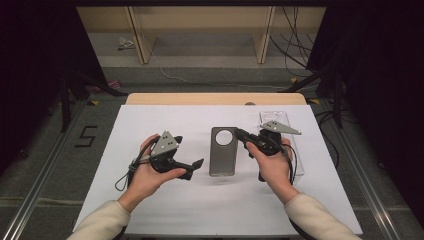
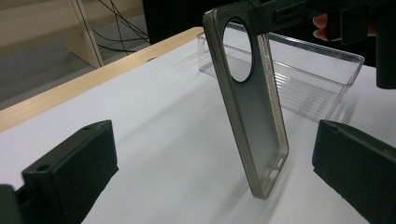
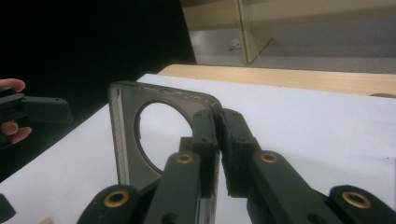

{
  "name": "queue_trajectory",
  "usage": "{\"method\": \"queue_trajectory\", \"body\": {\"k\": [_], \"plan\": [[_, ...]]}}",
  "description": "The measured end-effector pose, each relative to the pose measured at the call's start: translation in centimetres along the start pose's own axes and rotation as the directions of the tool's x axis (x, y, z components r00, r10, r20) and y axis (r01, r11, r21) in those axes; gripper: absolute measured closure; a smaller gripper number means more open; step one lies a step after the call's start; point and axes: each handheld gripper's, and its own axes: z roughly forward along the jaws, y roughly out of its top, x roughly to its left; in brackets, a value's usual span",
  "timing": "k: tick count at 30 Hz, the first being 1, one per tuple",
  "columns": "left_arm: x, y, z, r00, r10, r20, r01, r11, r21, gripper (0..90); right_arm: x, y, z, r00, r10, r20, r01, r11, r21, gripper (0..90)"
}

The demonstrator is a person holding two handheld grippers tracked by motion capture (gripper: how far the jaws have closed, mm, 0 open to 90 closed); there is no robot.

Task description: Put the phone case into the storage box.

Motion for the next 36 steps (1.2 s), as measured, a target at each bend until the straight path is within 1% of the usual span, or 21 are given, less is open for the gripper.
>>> {"method": "queue_trajectory", "body": {"k": [2, 8, 14, 15, 18, 20, 22, 24, 28, 36], "plan": [[0.2, -0.2, -0.4, 1.0000, 0.006, -0.004, -0.006, 1.0000, 0.001, 0.0, -0.1, 0.1, 0.0, 1.0000, -0.004, 0.003, 0.004, 1.000, -0.004, 85.3], [0.7, -1.0, -1.2, 0.9998, 0.005, -0.022, -0.005, 1.0000, 0.006, 0.0, -0.2, 0.5, -0.2, 0.9999, -0.001, 0.012, 0.001, 1.000, -0.015, 85.3], [1.0, -1.8, -2.0, 0.9991, 0.023, -0.036, -0.023, 0.9996, 0.014, 0.0, -0.3, 0.9, -0.4, 0.9999, 0.008, 0.013, -0.007, 0.999, -0.033, 85.4], [1.0, -1.9, -2.1, 0.9991, 0.018, -0.039, -0.018, 0.9998, 0.010, 0.0, -0.3, 1.0, -0.5, 0.9999, 0.007, 0.015, -0.006, 0.999, -0.034, 85.4], [1.1, -2.1, -2.5, 0.9988, 0.020, -0.044, -0.020, 0.9998, 0.007, 0.0, -0.4, 1.1, -0.6, 0.9997, 0.005, 0.022, -0.004, 0.999, -0.035, 85.3], [1.1, -2.2, -2.7, 0.9988, 0.018, -0.045, -0.018, 0.9998, 0.002, 0.0, -0.5, 1.2, -0.6, 0.9997, 0.011, 0.022, -0.010, 0.999, -0.037, 85.4], [1.1, -2.4, -2.8, 0.9989, 0.019, -0.043, -0.019, 0.9998, 0.002, 0.0, -0.5, 1.3, -0.6, 0.9996, 0.009, 0.025, -0.008, 0.999, -0.041, 85.4], [1.1, -2.5, -2.9, 0.9987, 0.029, -0.041, -0.029, 0.9996, 0.006, 0.0, -0.6, 1.4, -0.7, 0.9996, 0.008, 0.028, -0.007, 0.999, -0.046, 85.4], [1.1, -2.5, -3.2, 0.9988, 0.027, -0.041, -0.027, 0.9996, -0.004, 0.0, -0.6, 1.8, -1.0, 0.9995, 0.007, 0.032, -0.005, 0.998, -0.057, 85.3], [1.3, -3.0, -3.5, 0.9987, 0.027, -0.043, -0.027, 0.9996, 0.002, 0.0, -0.8, 2.2, -1.1, 0.9992, 0.009, 0.038, -0.007, 0.998, -0.068, 85.3]]}}
